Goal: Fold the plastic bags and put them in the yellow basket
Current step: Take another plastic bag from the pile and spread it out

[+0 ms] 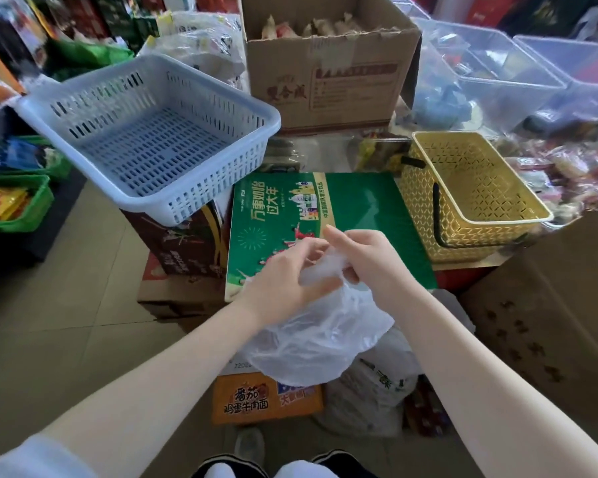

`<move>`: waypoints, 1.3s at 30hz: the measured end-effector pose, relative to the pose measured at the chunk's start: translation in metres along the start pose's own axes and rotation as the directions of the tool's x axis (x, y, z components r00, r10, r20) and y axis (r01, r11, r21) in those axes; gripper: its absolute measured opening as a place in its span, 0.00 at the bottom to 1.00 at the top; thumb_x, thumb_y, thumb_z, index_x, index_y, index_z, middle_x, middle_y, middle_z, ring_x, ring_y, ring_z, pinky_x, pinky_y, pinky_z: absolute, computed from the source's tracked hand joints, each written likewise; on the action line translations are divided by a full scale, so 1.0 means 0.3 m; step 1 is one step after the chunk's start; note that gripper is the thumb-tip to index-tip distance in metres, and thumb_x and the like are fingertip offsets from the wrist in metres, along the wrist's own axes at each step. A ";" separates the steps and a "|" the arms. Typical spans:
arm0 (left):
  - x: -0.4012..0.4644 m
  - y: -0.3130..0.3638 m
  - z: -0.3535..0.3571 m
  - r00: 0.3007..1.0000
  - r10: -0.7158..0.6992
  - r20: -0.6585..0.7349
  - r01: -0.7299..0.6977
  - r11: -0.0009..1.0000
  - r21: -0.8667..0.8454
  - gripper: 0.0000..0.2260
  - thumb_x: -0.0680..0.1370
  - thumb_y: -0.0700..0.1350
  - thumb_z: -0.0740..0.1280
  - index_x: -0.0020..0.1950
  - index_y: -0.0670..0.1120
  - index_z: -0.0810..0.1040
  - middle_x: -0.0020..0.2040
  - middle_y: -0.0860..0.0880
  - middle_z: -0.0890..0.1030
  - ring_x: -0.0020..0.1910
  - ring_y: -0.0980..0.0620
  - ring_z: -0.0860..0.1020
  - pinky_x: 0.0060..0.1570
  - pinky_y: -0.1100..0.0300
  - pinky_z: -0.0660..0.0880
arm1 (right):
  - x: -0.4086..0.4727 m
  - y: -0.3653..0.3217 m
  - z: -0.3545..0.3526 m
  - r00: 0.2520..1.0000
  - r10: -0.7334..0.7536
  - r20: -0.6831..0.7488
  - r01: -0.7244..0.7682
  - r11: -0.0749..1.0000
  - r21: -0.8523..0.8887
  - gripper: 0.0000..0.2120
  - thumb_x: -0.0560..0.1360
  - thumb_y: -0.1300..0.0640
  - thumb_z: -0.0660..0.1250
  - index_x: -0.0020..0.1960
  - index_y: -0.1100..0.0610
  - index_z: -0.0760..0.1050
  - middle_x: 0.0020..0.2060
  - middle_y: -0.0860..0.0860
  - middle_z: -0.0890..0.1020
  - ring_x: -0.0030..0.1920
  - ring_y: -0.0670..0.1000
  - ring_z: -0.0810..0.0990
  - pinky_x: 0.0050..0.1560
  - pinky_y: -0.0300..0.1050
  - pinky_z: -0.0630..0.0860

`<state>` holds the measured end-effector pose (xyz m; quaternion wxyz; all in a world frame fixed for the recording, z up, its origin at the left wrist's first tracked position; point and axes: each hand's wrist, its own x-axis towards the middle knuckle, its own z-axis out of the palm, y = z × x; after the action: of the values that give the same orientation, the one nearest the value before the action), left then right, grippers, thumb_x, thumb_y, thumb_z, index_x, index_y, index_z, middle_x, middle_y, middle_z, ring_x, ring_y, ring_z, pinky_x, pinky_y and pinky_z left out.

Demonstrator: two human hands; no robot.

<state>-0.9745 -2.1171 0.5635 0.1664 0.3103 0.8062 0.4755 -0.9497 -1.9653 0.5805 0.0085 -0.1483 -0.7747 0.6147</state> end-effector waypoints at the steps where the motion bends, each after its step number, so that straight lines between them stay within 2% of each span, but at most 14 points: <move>1: 0.006 0.001 0.007 0.997 0.005 -0.077 -0.005 1.000 0.001 0.17 0.74 0.54 0.68 0.59 0.48 0.73 0.50 0.54 0.79 0.48 0.59 0.77 0.49 0.61 0.74 | -0.003 -0.002 -0.004 0.999 -0.019 0.029 0.018 0.999 0.046 0.22 0.76 0.49 0.65 0.37 0.69 0.73 0.25 0.53 0.73 0.25 0.48 0.69 0.29 0.41 0.68; 3: 0.009 -0.011 0.013 0.980 -0.022 -0.199 0.009 0.998 -0.062 0.12 0.75 0.53 0.66 0.52 0.45 0.75 0.43 0.47 0.79 0.41 0.52 0.77 0.41 0.57 0.72 | -0.008 0.022 -0.017 0.993 -0.102 0.058 0.096 0.991 0.091 0.14 0.77 0.53 0.63 0.40 0.63 0.76 0.31 0.50 0.79 0.34 0.49 0.77 0.41 0.45 0.75; 5: 0.011 -0.032 0.011 0.949 -0.082 -0.305 0.040 0.989 -0.143 0.14 0.77 0.53 0.64 0.49 0.43 0.75 0.42 0.41 0.77 0.40 0.45 0.75 0.39 0.54 0.70 | -0.009 0.085 -0.046 0.976 -0.201 0.090 0.210 0.972 -0.109 0.05 0.77 0.56 0.64 0.48 0.56 0.78 0.42 0.49 0.82 0.45 0.47 0.79 0.52 0.43 0.74; 7: 0.015 -0.051 -0.004 0.912 -0.188 -0.364 0.083 0.955 -0.284 0.13 0.79 0.50 0.61 0.50 0.41 0.74 0.43 0.38 0.76 0.42 0.40 0.75 0.43 0.48 0.72 | -0.009 0.169 -0.074 0.965 -0.189 0.181 0.250 0.873 -0.419 0.13 0.75 0.53 0.67 0.58 0.55 0.76 0.52 0.47 0.79 0.53 0.45 0.76 0.57 0.41 0.71; 9: 0.019 -0.069 -0.014 0.892 -0.261 -0.369 0.119 0.923 -0.366 0.12 0.80 0.50 0.59 0.49 0.41 0.72 0.39 0.43 0.73 0.38 0.47 0.73 0.43 0.52 0.71 | -0.010 0.242 -0.082 0.970 -0.086 0.228 0.199 0.820 -0.537 0.18 0.74 0.52 0.68 0.63 0.54 0.73 0.54 0.45 0.77 0.55 0.44 0.74 0.56 0.40 0.70; 13: 0.028 -0.093 -0.036 0.855 -0.269 -0.443 0.184 0.957 -0.225 0.12 0.81 0.50 0.56 0.42 0.44 0.68 0.34 0.49 0.65 0.31 0.56 0.63 0.31 0.66 0.63 | 0.010 0.305 -0.078 0.987 -0.037 0.158 0.106 0.885 -0.454 0.03 0.76 0.61 0.65 0.48 0.56 0.78 0.40 0.48 0.80 0.40 0.47 0.75 0.42 0.41 0.71; 18: 0.029 -0.201 -0.115 0.741 -0.340 -0.578 0.318 0.937 -0.144 0.13 0.81 0.49 0.56 0.40 0.45 0.72 0.34 0.49 0.72 0.34 0.52 0.68 0.33 0.57 0.64 | 0.047 0.359 -0.149 0.980 0.136 -0.146 -0.148 0.986 -0.078 0.13 0.79 0.56 0.59 0.37 0.61 0.68 0.32 0.56 0.66 0.34 0.52 0.65 0.39 0.46 0.59; 23: 0.028 -0.219 -0.072 0.816 -0.299 -0.495 0.250 0.954 -0.164 0.12 0.82 0.48 0.54 0.42 0.46 0.71 0.32 0.51 0.68 0.31 0.55 0.66 0.31 0.62 0.63 | 0.058 0.333 -0.097 0.968 0.146 -0.204 -0.232 0.833 -0.503 0.18 0.80 0.53 0.55 0.33 0.57 0.61 0.30 0.53 0.66 0.35 0.53 0.66 0.34 0.47 0.57; 26: 0.039 -0.209 -0.068 0.886 -0.213 -0.412 0.134 0.968 -0.213 0.09 0.81 0.48 0.56 0.43 0.51 0.72 0.33 0.53 0.69 0.31 0.60 0.66 0.33 0.67 0.65 | 0.050 0.241 -0.037 0.998 -0.036 -0.054 -0.005 0.788 -0.615 0.12 0.80 0.50 0.57 0.53 0.54 0.76 0.50 0.51 0.78 0.54 0.52 0.74 0.51 0.45 0.68; 30: 0.030 -0.185 -0.076 0.946 -0.051 -0.321 -0.005 0.985 -0.173 0.05 0.80 0.45 0.59 0.45 0.50 0.73 0.29 0.54 0.68 0.27 0.60 0.66 0.30 0.71 0.63 | 0.036 0.109 0.079 0.973 -0.177 0.151 0.227 0.862 -0.453 0.18 0.79 0.52 0.61 0.67 0.56 0.70 0.63 0.50 0.75 0.63 0.48 0.71 0.59 0.36 0.65; 33: 0.029 -0.187 -0.094 0.950 0.062 -0.305 -0.105 0.987 -0.125 0.04 0.78 0.50 0.61 0.46 0.52 0.73 0.39 0.56 0.73 0.36 0.61 0.72 0.39 0.71 0.67 | 0.057 0.067 0.157 0.973 -0.222 0.067 0.232 0.914 -0.334 0.12 0.76 0.52 0.66 0.54 0.60 0.76 0.47 0.53 0.80 0.47 0.51 0.76 0.47 0.44 0.69; 35: 0.032 -0.207 -0.113 0.959 0.063 -0.277 -0.101 0.987 -0.125 0.06 0.77 0.53 0.63 0.46 0.51 0.74 0.53 0.56 0.74 0.52 0.60 0.73 0.51 0.69 0.68 | 0.069 0.054 0.184 0.986 -0.166 -0.008 0.164 0.980 -0.113 0.08 0.74 0.55 0.68 0.43 0.60 0.74 0.34 0.52 0.74 0.34 0.49 0.69 0.36 0.44 0.65; 37: 0.025 -0.223 -0.131 0.981 -0.013 -0.192 -0.029 0.977 -0.213 0.10 0.75 0.57 0.65 0.46 0.51 0.76 0.61 0.58 0.73 0.61 0.60 0.71 0.59 0.63 0.67 | 0.077 0.049 0.188 0.997 -0.073 -0.020 0.075 0.992 0.105 0.08 0.73 0.57 0.70 0.39 0.57 0.72 0.31 0.51 0.70 0.31 0.46 0.65 0.31 0.39 0.63; 39: 0.012 -0.234 -0.146 0.996 -0.055 -0.072 0.030 0.950 -0.312 0.13 0.71 0.58 0.67 0.50 0.51 0.78 0.58 0.58 0.77 0.59 0.59 0.74 0.56 0.61 0.70 | 0.080 0.046 0.182 1.000 -0.014 0.021 0.009 0.971 0.238 0.08 0.69 0.56 0.72 0.38 0.56 0.73 0.34 0.55 0.71 0.31 0.48 0.67 0.31 0.40 0.64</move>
<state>-1.0260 -2.1687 0.5243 0.1908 0.2434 0.7339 0.6047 -0.9804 -2.0087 0.5498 0.0212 -0.1347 -0.6963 0.7047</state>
